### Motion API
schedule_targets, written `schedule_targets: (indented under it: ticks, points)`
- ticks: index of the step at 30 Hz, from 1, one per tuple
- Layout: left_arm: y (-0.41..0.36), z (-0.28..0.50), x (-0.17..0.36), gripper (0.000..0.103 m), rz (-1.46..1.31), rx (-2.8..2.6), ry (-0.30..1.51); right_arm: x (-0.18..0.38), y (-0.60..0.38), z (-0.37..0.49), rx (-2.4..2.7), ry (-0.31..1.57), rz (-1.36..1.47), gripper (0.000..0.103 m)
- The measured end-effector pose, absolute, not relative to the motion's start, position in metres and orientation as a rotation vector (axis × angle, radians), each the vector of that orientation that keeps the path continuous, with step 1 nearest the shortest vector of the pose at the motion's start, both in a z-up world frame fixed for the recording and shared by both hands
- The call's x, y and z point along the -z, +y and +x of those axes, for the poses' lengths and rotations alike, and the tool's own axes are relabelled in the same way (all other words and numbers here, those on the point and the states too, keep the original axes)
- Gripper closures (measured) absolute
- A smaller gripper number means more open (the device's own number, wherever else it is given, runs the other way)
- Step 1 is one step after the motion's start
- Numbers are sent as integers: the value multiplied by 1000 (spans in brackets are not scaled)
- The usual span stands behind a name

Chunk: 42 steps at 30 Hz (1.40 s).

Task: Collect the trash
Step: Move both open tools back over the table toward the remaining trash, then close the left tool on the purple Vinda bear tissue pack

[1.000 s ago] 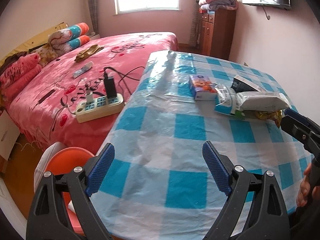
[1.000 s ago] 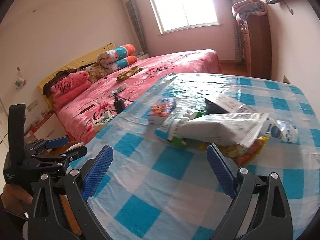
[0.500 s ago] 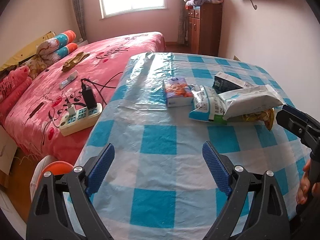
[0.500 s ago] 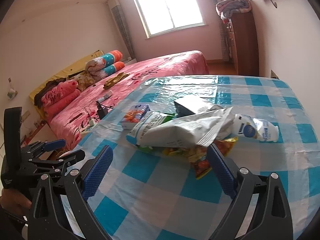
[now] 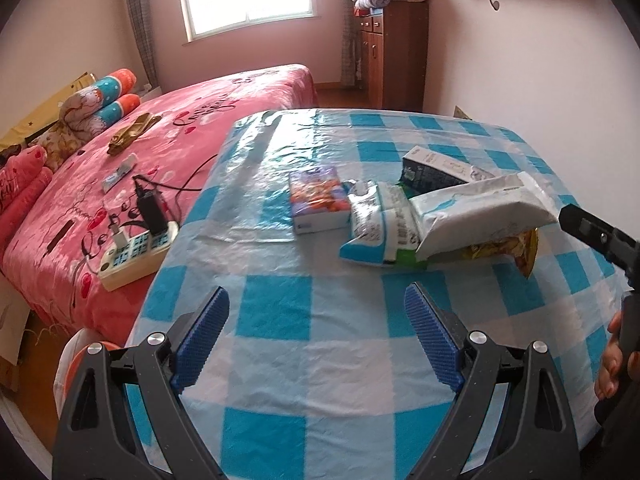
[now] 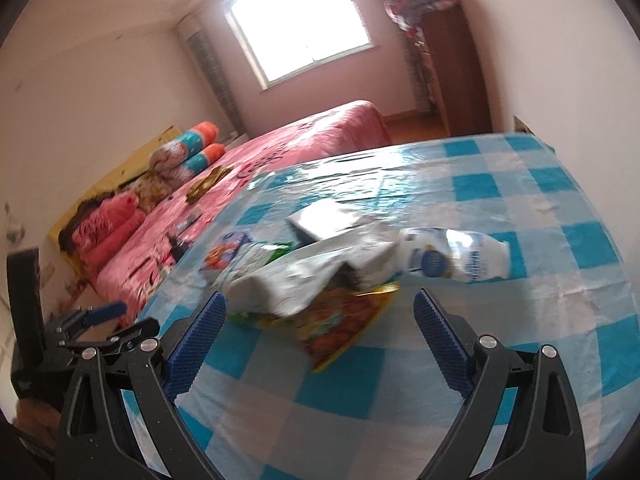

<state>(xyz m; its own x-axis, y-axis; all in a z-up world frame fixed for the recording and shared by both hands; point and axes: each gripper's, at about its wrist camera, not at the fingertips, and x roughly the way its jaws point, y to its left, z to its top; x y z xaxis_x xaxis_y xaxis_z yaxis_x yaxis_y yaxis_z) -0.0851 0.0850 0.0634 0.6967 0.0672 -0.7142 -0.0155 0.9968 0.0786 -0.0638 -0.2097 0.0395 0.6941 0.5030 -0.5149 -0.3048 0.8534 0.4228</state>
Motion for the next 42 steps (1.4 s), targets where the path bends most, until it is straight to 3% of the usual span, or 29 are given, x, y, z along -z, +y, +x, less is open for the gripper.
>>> schedule_targets:
  ticks: [11, 27, 29, 34, 42]
  points:
    - [83, -29, -70, 13, 6, -31, 795, -23, -267, -28, -337, 718, 403, 9]
    - [118, 67, -29, 13, -195, -87, 930, -6, -260, 17, -320, 825, 317, 9]
    - [117, 70, -26, 16, -201, -94, 929, -4, -259, 20, -319, 836, 311, 9]
    - [113, 74, -21, 37, -216, -92, 929, 2, -251, 27, -324, 875, 306, 9]
    - [98, 68, -19, 45, -143, -101, 925, 3, -241, 32, -315, 868, 261, 5]
